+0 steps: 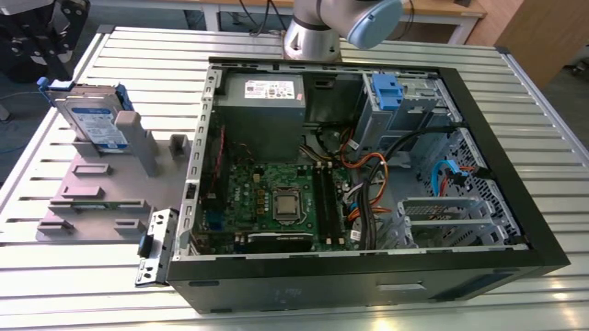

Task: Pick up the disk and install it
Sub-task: 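Pick up the disk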

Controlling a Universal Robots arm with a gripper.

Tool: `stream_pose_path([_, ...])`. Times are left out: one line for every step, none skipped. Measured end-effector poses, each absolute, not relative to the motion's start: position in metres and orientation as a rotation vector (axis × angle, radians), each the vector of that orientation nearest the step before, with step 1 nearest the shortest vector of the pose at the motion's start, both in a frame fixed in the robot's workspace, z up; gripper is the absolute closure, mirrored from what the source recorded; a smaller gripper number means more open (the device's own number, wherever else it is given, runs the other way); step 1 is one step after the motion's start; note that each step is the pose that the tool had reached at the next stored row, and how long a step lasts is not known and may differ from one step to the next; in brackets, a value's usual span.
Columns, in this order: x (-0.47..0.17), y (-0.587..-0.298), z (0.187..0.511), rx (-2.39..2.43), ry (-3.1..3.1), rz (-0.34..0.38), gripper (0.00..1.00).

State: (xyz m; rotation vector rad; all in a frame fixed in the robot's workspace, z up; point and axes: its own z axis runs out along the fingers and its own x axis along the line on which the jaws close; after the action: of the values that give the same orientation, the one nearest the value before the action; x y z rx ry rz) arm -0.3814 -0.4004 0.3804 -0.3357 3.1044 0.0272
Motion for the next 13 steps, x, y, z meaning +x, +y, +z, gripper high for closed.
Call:
stream_pose_path([-0.3814, -0.4004, 0.3804, -0.343, 3.104, 0.027, 0.89])
stream_pose_path([-0.3814, -0.4004, 0.3804, -0.351, 3.103, 0.027, 0.89])
stream_pose_path([-0.3814, -0.4004, 0.3804, -0.360, 3.102, 0.027, 0.89])
stream_pose_path([-0.3814, -0.4004, 0.3804, -0.367, 3.101, 0.028, 0.89])
stream_pose_path([-0.3814, -0.4004, 0.3804, -0.375, 3.100, 0.028, 0.89])
stream_pose_path([-0.3814, -0.4004, 0.3804, -0.383, 3.099, 0.028, 0.89])
stream_pose_path([-0.3814, -0.4004, 0.3804, -0.391, 3.098, 0.028, 0.89])
stream_pose_path([-0.3814, -0.4004, 0.3804, -0.398, 3.097, 0.028, 0.89])
stream_pose_path([-0.3814, -0.4004, 0.3804, -0.406, 3.096, 0.028, 0.89])
stream_pose_path([-0.3814, -0.4004, 0.3804, -0.414, 3.095, 0.028, 0.89])
stream_pose_path([-0.3814, -0.4004, 0.3804, -0.422, 3.094, 0.028, 0.89])
stream_pose_path([-0.3814, -0.4004, 0.3804, -0.430, 3.093, 0.028, 0.89])
stream_pose_path([-0.3814, -0.4004, 0.3804, -0.437, 3.092, 0.028, 0.89])
